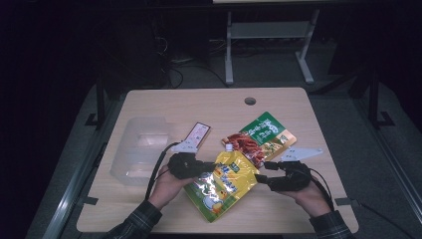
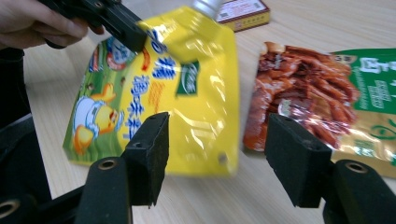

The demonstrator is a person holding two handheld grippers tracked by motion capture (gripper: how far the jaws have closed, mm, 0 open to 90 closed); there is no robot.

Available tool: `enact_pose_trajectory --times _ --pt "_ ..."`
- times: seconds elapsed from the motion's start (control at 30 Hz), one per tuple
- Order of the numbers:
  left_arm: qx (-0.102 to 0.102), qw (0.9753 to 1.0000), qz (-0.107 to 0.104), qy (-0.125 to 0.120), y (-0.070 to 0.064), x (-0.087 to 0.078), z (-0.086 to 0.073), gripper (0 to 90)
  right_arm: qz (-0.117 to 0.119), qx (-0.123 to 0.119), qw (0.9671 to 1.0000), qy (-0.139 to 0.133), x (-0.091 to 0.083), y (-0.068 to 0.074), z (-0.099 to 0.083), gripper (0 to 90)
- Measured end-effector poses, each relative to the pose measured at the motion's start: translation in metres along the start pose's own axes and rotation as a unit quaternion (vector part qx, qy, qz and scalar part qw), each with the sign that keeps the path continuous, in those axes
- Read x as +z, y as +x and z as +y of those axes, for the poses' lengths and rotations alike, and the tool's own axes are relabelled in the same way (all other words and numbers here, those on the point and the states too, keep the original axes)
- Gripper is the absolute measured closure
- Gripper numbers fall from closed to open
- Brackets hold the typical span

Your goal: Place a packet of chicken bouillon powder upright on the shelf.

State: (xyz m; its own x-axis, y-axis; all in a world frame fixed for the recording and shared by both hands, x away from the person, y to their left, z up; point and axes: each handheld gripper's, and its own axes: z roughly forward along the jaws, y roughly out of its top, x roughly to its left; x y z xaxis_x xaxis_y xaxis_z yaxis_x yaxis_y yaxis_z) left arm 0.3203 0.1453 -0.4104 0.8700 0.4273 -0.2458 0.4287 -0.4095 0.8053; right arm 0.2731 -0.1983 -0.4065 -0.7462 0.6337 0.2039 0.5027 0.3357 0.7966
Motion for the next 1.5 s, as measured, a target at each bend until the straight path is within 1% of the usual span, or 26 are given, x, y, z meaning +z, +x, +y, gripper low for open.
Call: enact_pose_trajectory --times 0.03,0.17,0.2,0.27,0.3,0.33,0.47,0.57,0.6,0.63,0.7,0.77,0.8,0.83,0.9,0.97,1.0,1.03,1.07,1.13,1.17,1.23,1.37,1.4,1.43,1.5 --pt "0.0 1.0 0.0 0.0 0.0 0.0 0.0 89.1 0.0 0.0 1.0 0.0 0.0 0.0 0.0 38.7" --pt "0.002 0.9997 0.002 -0.023 0.001 -0.012 0.004 89.2 0.001 0.007 1.0 0.0 -0.004 -0.004 -0.005 37.0" --pt "0.001 0.9997 0.002 -0.025 0.0 -0.015 0.005 89.3 0.005 0.009 0.9999 -0.003 -0.004 -0.005 -0.007 36.1" --pt "-0.002 0.9991 0.003 -0.043 -0.001 -0.021 0.008 89.5 0.015 0.013 0.9998 -0.01 -0.004 -0.005 -0.007 35.2" --pt "-0.002 0.9991 0.003 -0.043 -0.001 -0.021 0.008 89.5 0.015 0.013 0.9998 -0.01 -0.004 -0.005 -0.007 35.2" --pt "0.0 0.9986 0.001 -0.053 -0.001 -0.026 0.01 89.5 0.023 0.013 0.9996 -0.014 -0.003 -0.005 -0.007 34.2" --pt "0.0 0.9972 -0.01 -0.074 -0.004 -0.032 0.013 89.6 0.034 0.011 0.9992 -0.017 0.001 -0.002 -0.006 32.1" --pt "0.003 0.9968 -0.01 -0.079 -0.006 -0.033 0.015 89.6 0.05 0.014 0.9983 -0.027 0.003 -0.001 -0.004 31.1" --pt "0.01 0.9968 -0.008 -0.079 -0.009 -0.034 0.017 89.6 0.055 0.017 0.9978 -0.032 0.003 -0.001 -0.003 30.8" --pt "0.01 0.9968 -0.008 -0.079 -0.009 -0.034 0.017 89.6 0.055 0.017 0.9978 -0.032 0.003 -0.001 -0.003 30.8" --pt "0.015 0.9966 -0.008 -0.08 -0.011 -0.034 0.019 89.6 0.071 0.015 0.9964 -0.042 0.006 0.002 0.002 29.8" --pt "0.017 0.9964 -0.011 -0.083 -0.013 -0.034 0.02 89.6 0.075 0.015 0.9961 -0.044 0.008 0.003 0.004 29.6" --pt "0.017 0.9962 -0.015 -0.085 -0.014 -0.034 0.02 89.6 0.085 0.012 0.9953 -0.044 0.014 0.004 0.008 29.1" --pt "0.017 0.9962 -0.015 -0.085 -0.014 -0.034 0.02 89.6 0.085 0.012 0.9953 -0.044 0.014 0.004 0.008 29.1" --pt "0.017 0.9963 -0.015 -0.083 -0.016 -0.033 0.021 89.6 0.102 0.011 0.9935 -0.049 0.022 0.005 0.014 32.2" --pt "0.018 0.9961 -0.016 -0.085 -0.017 -0.032 0.021 89.6 0.12 0.015 0.9911 -0.056 0.028 0.005 0.017 38.4" --pt "0.018 0.9961 -0.016 -0.085 -0.017 -0.032 0.021 89.6 0.12 0.015 0.9911 -0.056 0.028 0.005 0.017 38.4" --pt "0.017 0.996 -0.017 -0.086 -0.016 -0.032 0.021 89.6 0.124 0.014 0.9905 -0.057 0.029 0.005 0.018 42.6" --pt "0.012 0.996 -0.018 -0.086 -0.016 -0.032 0.021 89.6 0.132 0.017 0.9892 -0.061 0.032 0.005 0.019 49.3" --pt "0.013 0.996 -0.016 -0.087 -0.016 -0.031 0.021 89.6 0.139 0.02 0.9881 -0.062 0.036 0.005 0.018 55.1" --pt "0.013 0.996 -0.016 -0.087 -0.016 -0.031 0.021 89.6 0.143 0.022 0.9877 -0.058 0.038 0.005 0.018 57.6" --pt "0.011 0.996 -0.016 -0.087 -0.014 -0.03 0.02 89.6 0.153 0.018 0.9865 -0.055 0.041 0.004 0.018 65.5" --pt "0.005 0.9952 -0.021 -0.096 -0.012 -0.03 0.019 89.6 0.165 0.008 0.9843 -0.061 0.041 0.004 0.018 77.3" --pt "0.007 0.9952 -0.019 -0.095 -0.012 -0.03 0.019 89.5 0.169 0.007 0.9834 -0.065 0.04 0.004 0.018 85.0" --pt "0.007 0.9953 -0.019 -0.095 -0.012 -0.03 0.019 89.5 0.163 0.001 0.9842 -0.068 0.04 0.004 0.019 86.5" --pt "0.008 0.9953 -0.016 -0.095 -0.013 -0.029 0.019 89.5 0.164 0.0 0.9843 -0.065 0.04 0.003 0.02 89.1"
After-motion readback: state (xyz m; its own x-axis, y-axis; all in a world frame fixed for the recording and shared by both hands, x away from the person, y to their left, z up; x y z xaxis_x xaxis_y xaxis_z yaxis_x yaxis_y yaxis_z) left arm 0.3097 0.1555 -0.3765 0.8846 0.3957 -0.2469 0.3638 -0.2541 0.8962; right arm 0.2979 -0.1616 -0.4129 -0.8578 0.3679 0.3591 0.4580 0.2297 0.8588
